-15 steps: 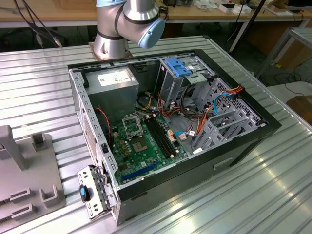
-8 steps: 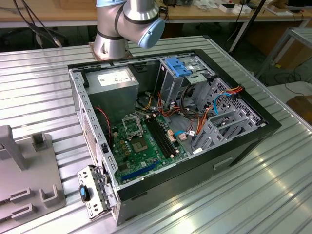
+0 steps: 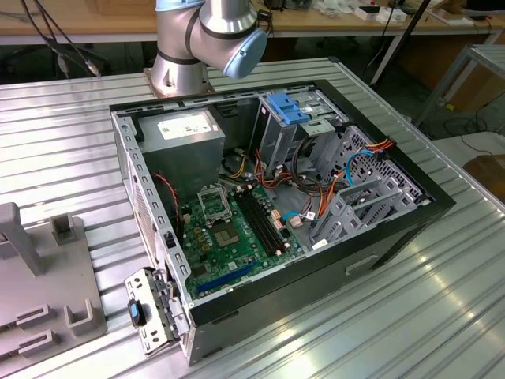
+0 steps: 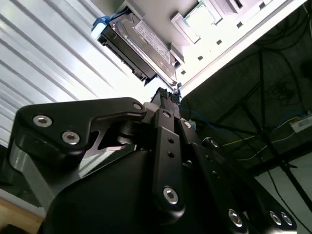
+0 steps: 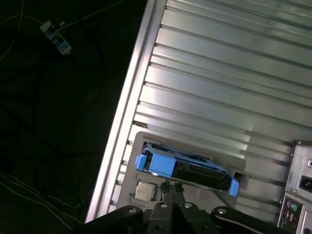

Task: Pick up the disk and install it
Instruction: 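Pick up the disk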

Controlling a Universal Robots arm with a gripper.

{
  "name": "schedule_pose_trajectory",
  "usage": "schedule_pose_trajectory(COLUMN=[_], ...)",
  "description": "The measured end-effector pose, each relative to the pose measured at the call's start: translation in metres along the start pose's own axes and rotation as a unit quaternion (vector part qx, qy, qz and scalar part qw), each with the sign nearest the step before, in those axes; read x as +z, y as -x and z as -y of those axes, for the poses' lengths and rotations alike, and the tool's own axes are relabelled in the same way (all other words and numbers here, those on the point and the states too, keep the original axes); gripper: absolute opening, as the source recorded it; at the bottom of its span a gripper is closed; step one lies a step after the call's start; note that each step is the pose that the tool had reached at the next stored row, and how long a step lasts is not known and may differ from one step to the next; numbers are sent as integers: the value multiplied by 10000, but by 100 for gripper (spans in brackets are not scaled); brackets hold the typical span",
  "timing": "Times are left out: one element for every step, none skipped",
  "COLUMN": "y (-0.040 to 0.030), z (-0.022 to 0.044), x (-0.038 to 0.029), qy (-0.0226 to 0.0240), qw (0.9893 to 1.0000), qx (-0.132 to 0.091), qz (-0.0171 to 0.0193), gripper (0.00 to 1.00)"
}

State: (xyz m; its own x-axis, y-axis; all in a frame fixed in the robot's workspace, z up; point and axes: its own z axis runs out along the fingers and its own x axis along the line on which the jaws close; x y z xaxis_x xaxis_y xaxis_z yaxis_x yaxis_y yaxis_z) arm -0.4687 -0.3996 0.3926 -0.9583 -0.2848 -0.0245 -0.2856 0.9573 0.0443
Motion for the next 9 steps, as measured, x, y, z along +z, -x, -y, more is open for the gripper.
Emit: schedule_pose_trajectory(y=[0,-1,-2,-2,-2,-2,-3,-3,-3], z=[0,0,-1,-1,-1,-1,-1,-1,-1], x=[0,0,0,0,0,0,0,0,0], qy=[2,6,9,12,14,16,19,21,22], qw=[10000,9997,9993,9988,9983,9977,9970,9965,9958], qx=[-74,-241,-386,-494,-589,-673,-767,-837,-915], qz=[-3,-11,-17,-22,-26,-30,-34,-37,-41], gripper=[11,11,11,11,11,11,11,11,11])
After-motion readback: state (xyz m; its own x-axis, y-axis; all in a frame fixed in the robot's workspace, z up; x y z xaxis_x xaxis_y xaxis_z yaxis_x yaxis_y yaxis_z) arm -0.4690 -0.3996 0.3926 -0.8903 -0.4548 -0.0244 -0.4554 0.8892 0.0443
